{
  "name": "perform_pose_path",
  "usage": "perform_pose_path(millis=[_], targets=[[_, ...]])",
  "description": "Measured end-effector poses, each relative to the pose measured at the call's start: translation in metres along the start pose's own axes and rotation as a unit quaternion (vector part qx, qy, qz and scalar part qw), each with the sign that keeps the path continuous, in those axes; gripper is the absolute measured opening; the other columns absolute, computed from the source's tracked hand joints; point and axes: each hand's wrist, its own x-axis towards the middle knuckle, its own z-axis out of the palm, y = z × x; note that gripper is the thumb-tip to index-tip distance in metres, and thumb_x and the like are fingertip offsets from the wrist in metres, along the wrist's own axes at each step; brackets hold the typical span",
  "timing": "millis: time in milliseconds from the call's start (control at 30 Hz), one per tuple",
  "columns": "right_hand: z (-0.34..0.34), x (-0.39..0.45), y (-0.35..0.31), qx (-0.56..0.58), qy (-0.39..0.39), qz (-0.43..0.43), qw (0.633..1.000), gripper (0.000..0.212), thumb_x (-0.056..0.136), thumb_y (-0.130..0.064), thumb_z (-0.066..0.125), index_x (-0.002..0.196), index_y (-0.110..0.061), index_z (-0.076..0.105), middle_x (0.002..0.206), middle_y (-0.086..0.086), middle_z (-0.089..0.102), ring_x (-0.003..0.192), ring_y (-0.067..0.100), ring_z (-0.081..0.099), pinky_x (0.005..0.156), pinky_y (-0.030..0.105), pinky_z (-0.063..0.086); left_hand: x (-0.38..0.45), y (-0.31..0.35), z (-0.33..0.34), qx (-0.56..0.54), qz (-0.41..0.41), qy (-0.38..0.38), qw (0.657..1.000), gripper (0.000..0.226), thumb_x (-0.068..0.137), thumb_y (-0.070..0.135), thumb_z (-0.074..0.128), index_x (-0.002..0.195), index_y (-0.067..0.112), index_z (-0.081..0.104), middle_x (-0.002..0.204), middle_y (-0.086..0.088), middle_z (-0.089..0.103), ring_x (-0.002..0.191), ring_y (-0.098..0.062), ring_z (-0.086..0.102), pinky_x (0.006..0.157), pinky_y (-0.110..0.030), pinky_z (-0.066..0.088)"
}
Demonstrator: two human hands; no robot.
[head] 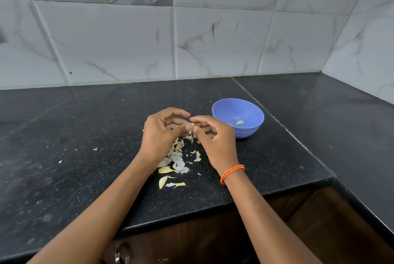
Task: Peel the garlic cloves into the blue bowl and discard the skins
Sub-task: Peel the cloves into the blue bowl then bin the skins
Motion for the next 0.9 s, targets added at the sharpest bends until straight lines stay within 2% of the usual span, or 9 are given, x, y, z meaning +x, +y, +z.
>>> perform_pose_path(millis=[133,233,433,667,800,900], targets=[[-0.0001,-0.0014,-0.0037,0.036,-0.022,-0.002,0.999,0.013,0.097,-0.007,0.076,0.110,-0.009,0.080,0.096,-0.002,0.081,0.086,0.017,0.079,0.075,0.032,0.065,0.0009,-0.0011,-0.0061,0.009,-0.007,0.011,1.000,0.022,0.088,0.010,0.087,0.107,0.004,0.079,0.086,-0.016,0.081,0.082,-0.037,0.080,0.081,-0.044,0.067],[-0.0008,-0.0010,-0.0045,0.048,-0.014,0.009,0.999,0.012,0.097,-0.010,0.077,0.108,-0.005,0.079,0.095,0.000,0.081,0.085,0.017,0.079,0.077,0.032,0.066,0.0007,-0.0033,-0.0050,0.035,-0.015,-0.015,0.999,0.010,0.095,0.012,0.081,0.099,0.003,0.082,0.084,-0.016,0.081,0.078,-0.037,0.080,0.078,-0.044,0.068],[-0.0016,0.0006,0.0002,0.036,0.007,0.030,0.999,0.011,0.095,-0.005,0.077,0.106,-0.007,0.077,0.094,0.002,0.080,0.084,0.017,0.079,0.078,0.032,0.066,0.0000,-0.0002,-0.0035,0.036,-0.023,-0.041,0.998,0.008,0.097,0.006,0.078,0.101,0.001,0.082,0.087,-0.015,0.082,0.083,-0.035,0.081,0.078,-0.032,0.067],[-0.0021,-0.0001,0.0006,0.067,0.007,0.036,0.997,0.010,0.098,-0.003,0.074,0.107,-0.004,0.075,0.093,0.008,0.080,0.086,0.021,0.080,0.079,0.035,0.066,-0.0004,-0.0017,-0.0053,0.068,-0.008,-0.048,0.996,0.011,0.096,0.001,0.078,0.104,0.007,0.082,0.091,-0.012,0.082,0.083,-0.031,0.082,0.079,-0.032,0.066],[-0.0029,-0.0004,0.0005,0.059,0.021,0.034,0.997,0.010,0.097,-0.006,0.077,0.106,-0.005,0.077,0.091,0.004,0.081,0.082,0.019,0.080,0.077,0.034,0.066,-0.0026,0.0000,-0.0033,0.110,0.009,-0.042,0.993,0.011,0.097,0.003,0.077,0.102,0.010,0.084,0.090,-0.004,0.083,0.079,-0.025,0.081,0.075,-0.030,0.065],[-0.0040,-0.0001,-0.0008,0.042,0.040,0.025,0.998,0.010,0.095,-0.006,0.079,0.104,-0.006,0.079,0.088,-0.001,0.081,0.078,0.017,0.078,0.075,0.029,0.065,-0.0030,0.0012,-0.0033,0.106,0.004,-0.049,0.993,0.010,0.097,0.007,0.078,0.103,0.011,0.085,0.091,-0.005,0.083,0.080,-0.026,0.081,0.078,-0.036,0.066]])
